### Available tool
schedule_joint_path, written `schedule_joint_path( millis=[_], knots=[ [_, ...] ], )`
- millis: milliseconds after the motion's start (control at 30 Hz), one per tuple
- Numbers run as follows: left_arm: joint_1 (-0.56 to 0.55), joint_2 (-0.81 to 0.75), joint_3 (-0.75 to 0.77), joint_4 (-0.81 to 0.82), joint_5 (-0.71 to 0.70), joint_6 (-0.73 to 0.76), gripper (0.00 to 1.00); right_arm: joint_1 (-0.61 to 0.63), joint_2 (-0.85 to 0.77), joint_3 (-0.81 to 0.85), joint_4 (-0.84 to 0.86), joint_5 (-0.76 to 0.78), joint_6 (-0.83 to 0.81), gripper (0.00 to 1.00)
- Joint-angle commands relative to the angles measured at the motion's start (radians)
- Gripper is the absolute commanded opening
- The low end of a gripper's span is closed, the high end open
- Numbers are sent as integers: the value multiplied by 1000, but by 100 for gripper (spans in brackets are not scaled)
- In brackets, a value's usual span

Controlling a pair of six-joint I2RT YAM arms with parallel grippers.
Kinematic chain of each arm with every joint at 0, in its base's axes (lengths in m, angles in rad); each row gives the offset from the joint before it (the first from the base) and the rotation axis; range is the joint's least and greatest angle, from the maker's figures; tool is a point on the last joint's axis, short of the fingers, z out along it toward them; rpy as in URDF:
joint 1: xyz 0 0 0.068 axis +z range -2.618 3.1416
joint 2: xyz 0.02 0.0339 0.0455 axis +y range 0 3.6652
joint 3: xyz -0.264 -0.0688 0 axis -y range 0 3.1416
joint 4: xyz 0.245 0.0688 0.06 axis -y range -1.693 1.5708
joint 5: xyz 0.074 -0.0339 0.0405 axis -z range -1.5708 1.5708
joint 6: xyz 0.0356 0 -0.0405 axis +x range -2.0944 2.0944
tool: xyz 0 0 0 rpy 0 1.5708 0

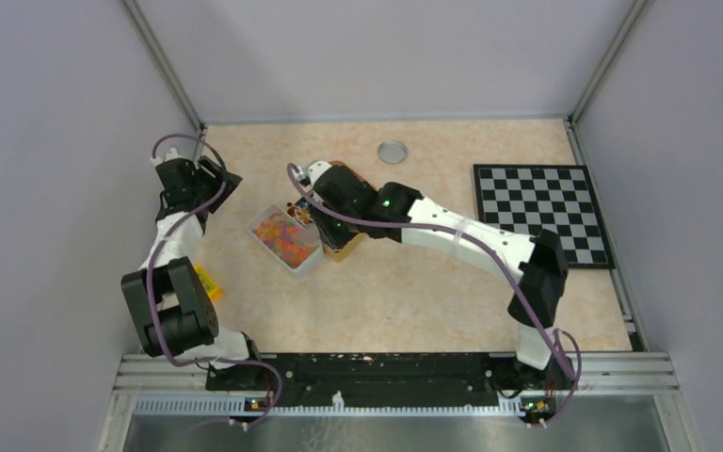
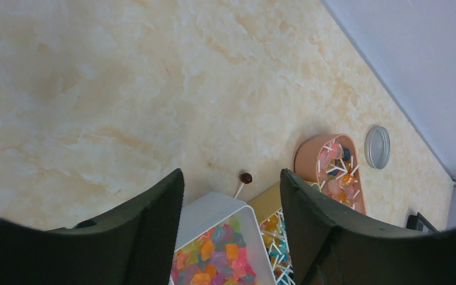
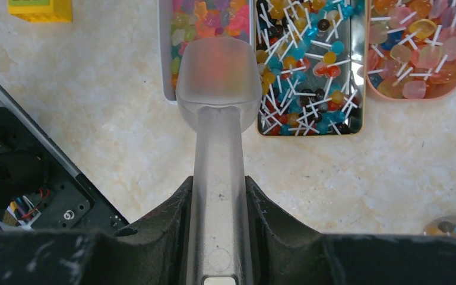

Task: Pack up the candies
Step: Scoop the fake candies from the storage box.

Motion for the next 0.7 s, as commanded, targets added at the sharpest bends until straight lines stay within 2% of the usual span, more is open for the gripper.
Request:
schedule_joint_path(
  millis=[0,200,300,400,667],
  knots=[
    [38,72,-13,90,109,9,63,37,89,187,-141,21,-27,0],
    [73,196,8,102,258,-17,45,69,231,400,-279,48,-58,0],
    [76,233,9,95,269,-13,37,84,313,520,-365,79,-79,0],
    [78,262,9,87,263,-8,32,88,359,580,-405,98,-89,0],
    [78,322,31,56,274,10,26,88,393,605,-407,114,-112,0]
  ],
)
